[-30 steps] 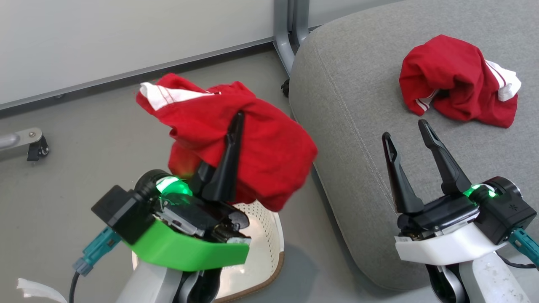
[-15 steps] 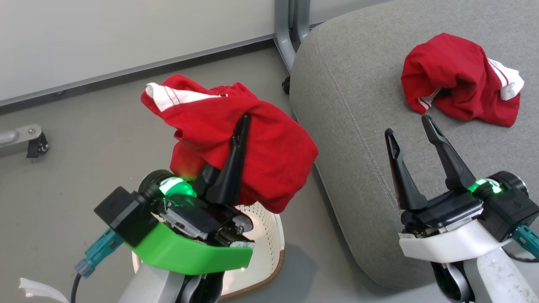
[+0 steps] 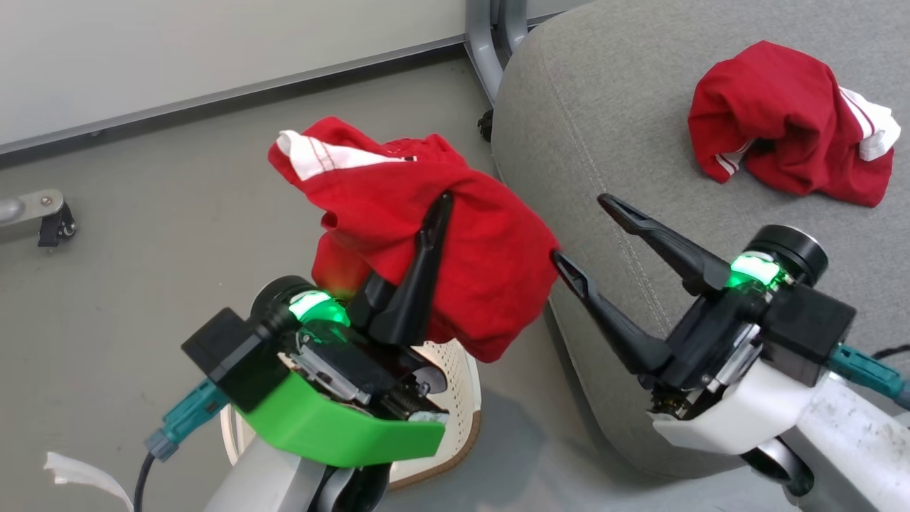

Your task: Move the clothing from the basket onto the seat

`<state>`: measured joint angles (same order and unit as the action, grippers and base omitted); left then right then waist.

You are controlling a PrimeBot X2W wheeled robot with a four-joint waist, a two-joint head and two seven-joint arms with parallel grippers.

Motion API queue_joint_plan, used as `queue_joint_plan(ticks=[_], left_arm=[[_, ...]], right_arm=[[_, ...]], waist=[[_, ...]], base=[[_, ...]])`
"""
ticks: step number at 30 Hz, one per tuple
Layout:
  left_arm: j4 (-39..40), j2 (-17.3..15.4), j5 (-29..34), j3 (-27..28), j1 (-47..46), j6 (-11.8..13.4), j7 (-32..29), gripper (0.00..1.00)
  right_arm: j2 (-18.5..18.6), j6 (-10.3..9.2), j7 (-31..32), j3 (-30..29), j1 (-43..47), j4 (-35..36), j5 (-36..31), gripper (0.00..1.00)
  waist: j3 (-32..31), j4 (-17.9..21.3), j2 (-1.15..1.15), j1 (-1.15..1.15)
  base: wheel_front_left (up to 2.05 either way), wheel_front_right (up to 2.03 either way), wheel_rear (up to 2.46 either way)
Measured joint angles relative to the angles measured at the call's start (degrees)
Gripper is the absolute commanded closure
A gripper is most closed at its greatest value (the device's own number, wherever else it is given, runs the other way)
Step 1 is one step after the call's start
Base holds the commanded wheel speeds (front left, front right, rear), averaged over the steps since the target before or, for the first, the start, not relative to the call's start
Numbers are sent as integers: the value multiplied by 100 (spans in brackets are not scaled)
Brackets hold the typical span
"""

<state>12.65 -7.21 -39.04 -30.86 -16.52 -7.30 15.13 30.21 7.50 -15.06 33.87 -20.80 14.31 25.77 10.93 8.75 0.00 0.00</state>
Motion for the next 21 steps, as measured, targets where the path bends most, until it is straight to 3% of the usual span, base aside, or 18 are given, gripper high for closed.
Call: queue_joint_plan(ticks=[5, 10, 21], left_arm=[[1, -42, 37, -180, -141, 0, 0, 100], [-113, -209, 197, -466, -238, 0, 0, 100], [-138, -302, 279, -786, -403, 0, 0, 100]], right_arm=[[519, 0, 0, 875, -697, -157, 387, 0], [797, 0, 0, 1524, -1288, -343, 421, 0], [907, 0, 0, 2475, -1989, -783, 563, 0]], waist=[[55, -73, 0, 0], [93, -146, 0, 0], [133, -244, 0, 0]], base=[[0, 0, 0], [0, 0, 0], [0, 0, 0]])
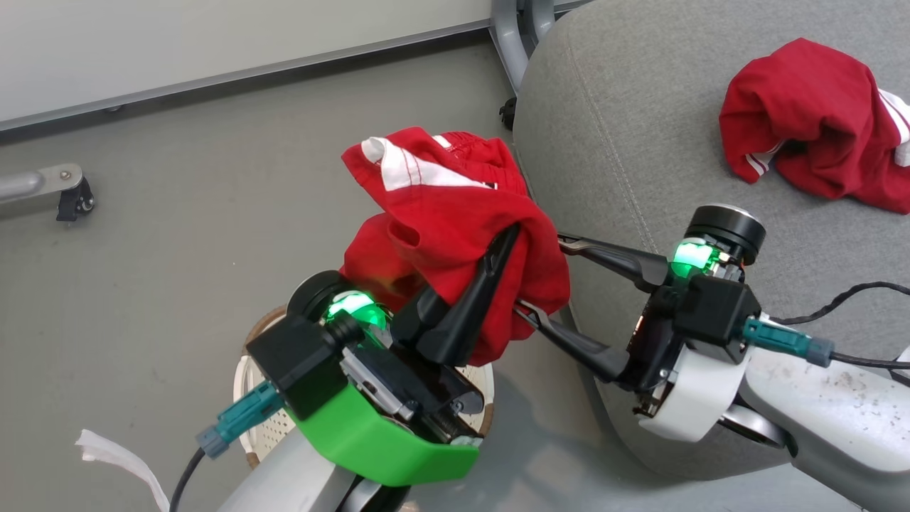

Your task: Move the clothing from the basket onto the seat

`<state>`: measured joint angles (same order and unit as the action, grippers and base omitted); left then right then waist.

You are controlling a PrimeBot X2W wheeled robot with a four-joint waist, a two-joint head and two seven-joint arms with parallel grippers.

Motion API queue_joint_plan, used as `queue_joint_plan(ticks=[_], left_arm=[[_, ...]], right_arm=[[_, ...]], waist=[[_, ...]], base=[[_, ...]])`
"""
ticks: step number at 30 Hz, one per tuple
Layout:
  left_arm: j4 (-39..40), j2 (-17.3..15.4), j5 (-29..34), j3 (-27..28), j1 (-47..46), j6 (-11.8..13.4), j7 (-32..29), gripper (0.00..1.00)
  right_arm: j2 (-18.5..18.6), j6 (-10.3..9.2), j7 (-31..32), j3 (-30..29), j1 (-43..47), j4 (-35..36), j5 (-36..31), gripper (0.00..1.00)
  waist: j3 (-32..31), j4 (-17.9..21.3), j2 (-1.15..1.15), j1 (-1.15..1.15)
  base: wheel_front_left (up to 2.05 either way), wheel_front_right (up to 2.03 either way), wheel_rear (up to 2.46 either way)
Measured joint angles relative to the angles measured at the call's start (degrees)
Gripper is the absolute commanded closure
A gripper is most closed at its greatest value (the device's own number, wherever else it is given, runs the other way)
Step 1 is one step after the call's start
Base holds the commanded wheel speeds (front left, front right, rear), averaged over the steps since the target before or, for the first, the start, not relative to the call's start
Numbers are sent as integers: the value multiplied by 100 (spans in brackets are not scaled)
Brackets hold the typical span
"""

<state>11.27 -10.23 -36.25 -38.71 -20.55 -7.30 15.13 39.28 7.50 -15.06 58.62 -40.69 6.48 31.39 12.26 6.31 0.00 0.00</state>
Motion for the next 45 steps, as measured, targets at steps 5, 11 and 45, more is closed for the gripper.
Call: queue_joint_plan(ticks=[5, 11, 45], left_arm=[[-16, -4, 14, -27, -2, 0, 0, 100], [-43, -10, 11, -79, -3, 0, 0, 100], [-156, -90, -142, -52, 109, 0, 0, 100]], right_arm=[[-94, 0, 0, 256, -119, -76, -104, 0], [-370, 0, 1, 375, -199, -240, -299, 0], [-1057, 0, 0, 324, 2, -693, -337, 100]], waist=[[-10, -10, 0, 0], [-39, -13, 0, 0], [-359, -122, 0, 0]], base=[[0, 0, 0], [0, 0, 0], [0, 0, 0]])
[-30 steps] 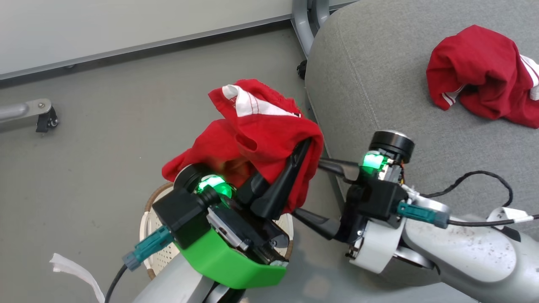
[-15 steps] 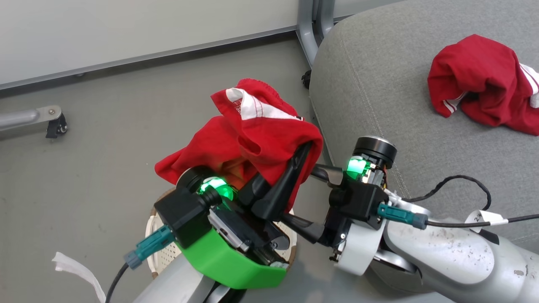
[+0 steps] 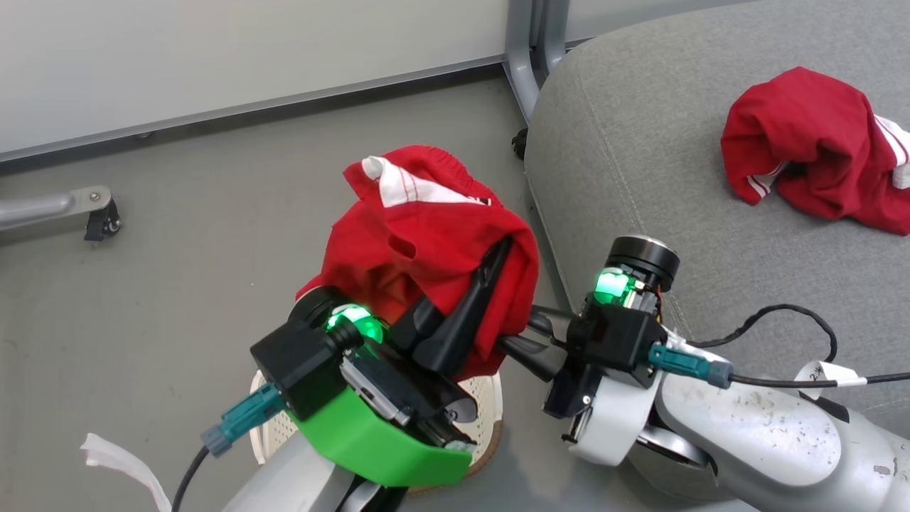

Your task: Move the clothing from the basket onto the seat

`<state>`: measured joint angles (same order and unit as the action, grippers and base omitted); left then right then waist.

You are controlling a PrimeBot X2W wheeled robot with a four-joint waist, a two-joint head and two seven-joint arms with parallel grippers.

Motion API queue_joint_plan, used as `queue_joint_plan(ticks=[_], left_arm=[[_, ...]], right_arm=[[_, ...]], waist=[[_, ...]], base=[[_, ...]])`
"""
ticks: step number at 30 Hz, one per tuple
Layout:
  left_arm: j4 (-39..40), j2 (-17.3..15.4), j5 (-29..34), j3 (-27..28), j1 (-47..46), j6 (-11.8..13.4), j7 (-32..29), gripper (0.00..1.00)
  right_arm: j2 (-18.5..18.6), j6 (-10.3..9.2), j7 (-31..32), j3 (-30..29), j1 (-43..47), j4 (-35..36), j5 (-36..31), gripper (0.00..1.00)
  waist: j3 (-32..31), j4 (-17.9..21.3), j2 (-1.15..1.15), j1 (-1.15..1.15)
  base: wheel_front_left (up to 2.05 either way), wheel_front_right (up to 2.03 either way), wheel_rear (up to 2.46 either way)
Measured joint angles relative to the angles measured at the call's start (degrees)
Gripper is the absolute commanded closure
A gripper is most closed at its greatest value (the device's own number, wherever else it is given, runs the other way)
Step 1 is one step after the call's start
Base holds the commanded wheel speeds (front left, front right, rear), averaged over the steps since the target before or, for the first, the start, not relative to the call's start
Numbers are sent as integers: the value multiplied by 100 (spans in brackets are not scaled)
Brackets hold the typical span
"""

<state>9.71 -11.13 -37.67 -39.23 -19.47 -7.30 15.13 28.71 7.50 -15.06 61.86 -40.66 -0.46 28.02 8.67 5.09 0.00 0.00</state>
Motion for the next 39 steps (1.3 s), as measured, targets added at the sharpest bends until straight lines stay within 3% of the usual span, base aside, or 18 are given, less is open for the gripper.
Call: queue_joint_plan(ticks=[8, 9, 10, 11, 12, 22, 28, 31, 34, 39], left_arm=[[-76, -5, 107, 74, 42, 0, 1, 100], [-98, -5, 110, 79, 49, 0, 1, 86], [-129, -3, 146, 111, 57, 0, 1, 58], [-157, 10, 168, 164, 71, 0, 2, 6], [-191, 24, 186, 226, 93, 0, 3, 0], [-555, 87, 325, 1044, 690, 0, 4, 0], [-1017, 145, 1107, 1984, 1106, 0, 3, 0], [-1166, 324, 1783, 2362, 1311, 0, 2, 0], [-1187, 591, 2125, 2733, 1516, 24, 1, 0], [-1110, 773, 2579, 3169, 1751, 83, 0, 0]], right_arm=[[-78, 1, 1, -552, 264, 143, -69, 100], [-83, 1, 1, -659, 310, 159, -102, 100], [-96, 1, 1, -786, 375, 193, -102, 100], [-105, 1, 1, -890, 438, 216, -102, 100], [-119, 1, 1, -1026, 526, 244, -103, 100], [-249, 0, 1, -2221, 1229, 519, -296, 100], [-348, 0, 1, -3114, 1787, 714, -359, 100], [-488, 0, 0, -3739, 2165, 820, -393, 100], [-626, 1, 0, -4247, 2503, 920, -457, 100], [-914, 0, 1, -4829, 3009, 1079, -568, 100]], waist=[[-12, 34, 0, 0], [-18, 33, 0, 0], [-24, 30, 0, 0], [-28, 28, 0, 0], [-36, 27, 0, 0], [-172, 24, 0, 0], [-194, -69, 0, 0], [-204, -165, 0, 0], [-212, -249, 0, 0], [-203, -376, 0, 0]], base=[[0, 0, 0], [0, 0, 0], [0, 0, 0], [0, 0, 0], [0, 0, 0], [0, 0, 0], [0, 0, 0], [0, 0, 0], [0, 0, 0], [0, 0, 0]])
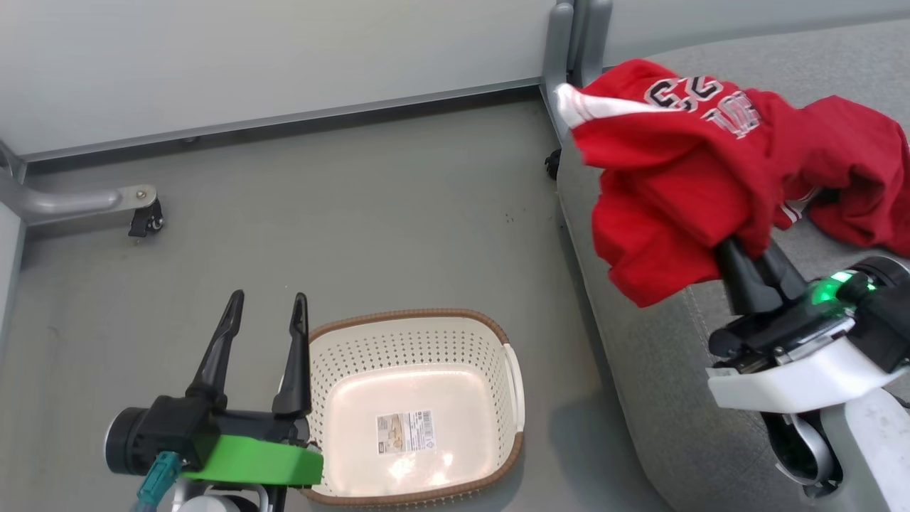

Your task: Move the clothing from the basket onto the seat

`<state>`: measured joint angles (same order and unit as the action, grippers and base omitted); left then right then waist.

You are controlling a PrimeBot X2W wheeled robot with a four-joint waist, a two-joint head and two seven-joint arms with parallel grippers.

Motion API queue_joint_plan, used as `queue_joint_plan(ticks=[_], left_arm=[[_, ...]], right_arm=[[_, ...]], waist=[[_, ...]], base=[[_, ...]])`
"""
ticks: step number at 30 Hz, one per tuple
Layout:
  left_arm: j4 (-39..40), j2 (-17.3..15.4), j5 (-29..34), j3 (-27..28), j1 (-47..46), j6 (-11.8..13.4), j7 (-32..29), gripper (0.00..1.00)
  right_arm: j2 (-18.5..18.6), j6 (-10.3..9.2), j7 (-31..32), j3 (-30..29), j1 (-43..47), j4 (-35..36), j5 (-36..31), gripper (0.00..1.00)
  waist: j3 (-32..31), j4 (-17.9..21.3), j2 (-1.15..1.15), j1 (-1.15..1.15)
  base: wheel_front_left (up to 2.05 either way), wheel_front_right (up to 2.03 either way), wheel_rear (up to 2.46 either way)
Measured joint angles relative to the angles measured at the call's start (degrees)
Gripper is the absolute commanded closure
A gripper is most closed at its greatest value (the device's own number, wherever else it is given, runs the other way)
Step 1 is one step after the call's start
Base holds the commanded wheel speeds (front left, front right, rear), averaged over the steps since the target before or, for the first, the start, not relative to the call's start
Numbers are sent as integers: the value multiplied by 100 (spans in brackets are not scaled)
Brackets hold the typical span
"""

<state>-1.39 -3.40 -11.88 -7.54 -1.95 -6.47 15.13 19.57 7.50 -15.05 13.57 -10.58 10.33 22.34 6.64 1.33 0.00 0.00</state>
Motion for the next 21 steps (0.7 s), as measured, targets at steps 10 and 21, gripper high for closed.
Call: queue_joint_plan(ticks=[10, 21], left_arm=[[-8, 52, -158, -41, 201, 294, 1, 0], [-56, 54, -391, -123, 263, 523, 1, 0]], right_arm=[[-719, 0, 0, -846, 648, 152, -313, 100], [-982, 0, 0, -999, 843, 109, -434, 100]], waist=[[78, -114, 0, 0], [-4, -85, 0, 0]], base=[[0, 0, 0], [0, 0, 0]])
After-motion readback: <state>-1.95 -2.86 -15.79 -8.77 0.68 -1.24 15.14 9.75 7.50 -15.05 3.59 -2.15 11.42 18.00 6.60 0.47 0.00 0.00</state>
